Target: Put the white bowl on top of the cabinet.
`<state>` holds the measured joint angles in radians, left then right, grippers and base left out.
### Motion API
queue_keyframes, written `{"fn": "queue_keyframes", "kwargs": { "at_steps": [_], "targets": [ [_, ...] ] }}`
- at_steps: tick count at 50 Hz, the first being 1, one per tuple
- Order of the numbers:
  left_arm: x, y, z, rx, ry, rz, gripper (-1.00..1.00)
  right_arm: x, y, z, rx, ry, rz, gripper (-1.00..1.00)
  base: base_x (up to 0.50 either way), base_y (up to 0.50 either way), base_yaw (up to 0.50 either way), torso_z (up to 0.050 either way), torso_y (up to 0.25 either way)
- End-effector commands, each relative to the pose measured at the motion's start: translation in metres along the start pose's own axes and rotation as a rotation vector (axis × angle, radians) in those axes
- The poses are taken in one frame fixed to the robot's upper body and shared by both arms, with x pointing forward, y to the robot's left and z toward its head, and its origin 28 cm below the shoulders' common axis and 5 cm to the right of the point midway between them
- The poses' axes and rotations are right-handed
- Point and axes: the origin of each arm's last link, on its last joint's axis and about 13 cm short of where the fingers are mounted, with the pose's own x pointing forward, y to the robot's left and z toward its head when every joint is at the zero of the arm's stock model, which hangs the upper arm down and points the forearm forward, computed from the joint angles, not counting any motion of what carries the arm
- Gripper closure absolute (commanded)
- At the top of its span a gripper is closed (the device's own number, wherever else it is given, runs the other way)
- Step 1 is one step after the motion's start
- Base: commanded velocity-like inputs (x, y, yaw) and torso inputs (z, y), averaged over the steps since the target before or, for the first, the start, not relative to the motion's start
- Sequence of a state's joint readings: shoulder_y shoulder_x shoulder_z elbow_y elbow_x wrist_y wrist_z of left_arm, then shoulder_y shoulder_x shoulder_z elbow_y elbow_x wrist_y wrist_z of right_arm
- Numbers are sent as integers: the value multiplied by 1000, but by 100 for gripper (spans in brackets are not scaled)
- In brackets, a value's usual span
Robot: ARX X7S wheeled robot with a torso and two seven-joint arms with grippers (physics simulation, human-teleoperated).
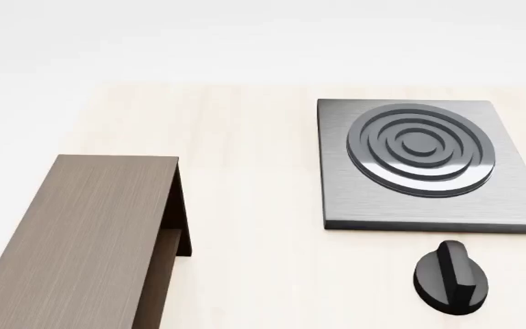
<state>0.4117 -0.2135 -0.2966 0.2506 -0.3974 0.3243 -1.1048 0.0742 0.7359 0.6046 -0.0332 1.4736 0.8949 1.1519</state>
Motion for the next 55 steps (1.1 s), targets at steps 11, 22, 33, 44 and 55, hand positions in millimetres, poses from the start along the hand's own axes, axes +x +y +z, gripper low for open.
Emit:
{"fn": "queue_keyframes", "kwargs": {
  "at_steps": [11, 22, 33, 44, 55],
  "targets": [
    [0, -1, 0, 3, 0, -2, -100, 16, -2, -14, 5, 49, -14, -100, 0, 0, 0, 0, 0],
    [0, -1, -1, 7, 0, -2, -100, 22, -6, -20, 1, 74, -17, -100, 0, 0, 0, 0, 0],
    [0, -2, -1, 8, 0, -3, -100, 21, -7, -24, -7, 82, 4, 100, 0, 0, 0, 0, 0],
    [0, -2, -1, 8, 1, -3, -100, 22, -9, -24, -2, 82, 2, 100, 0, 0, 0, 0, 0],
    [0, -1, -1, 5, 3, -2, -100, 21, -9, -21, 0, 72, 4, 100, 0, 0, 0, 0, 0]
  ]
}}
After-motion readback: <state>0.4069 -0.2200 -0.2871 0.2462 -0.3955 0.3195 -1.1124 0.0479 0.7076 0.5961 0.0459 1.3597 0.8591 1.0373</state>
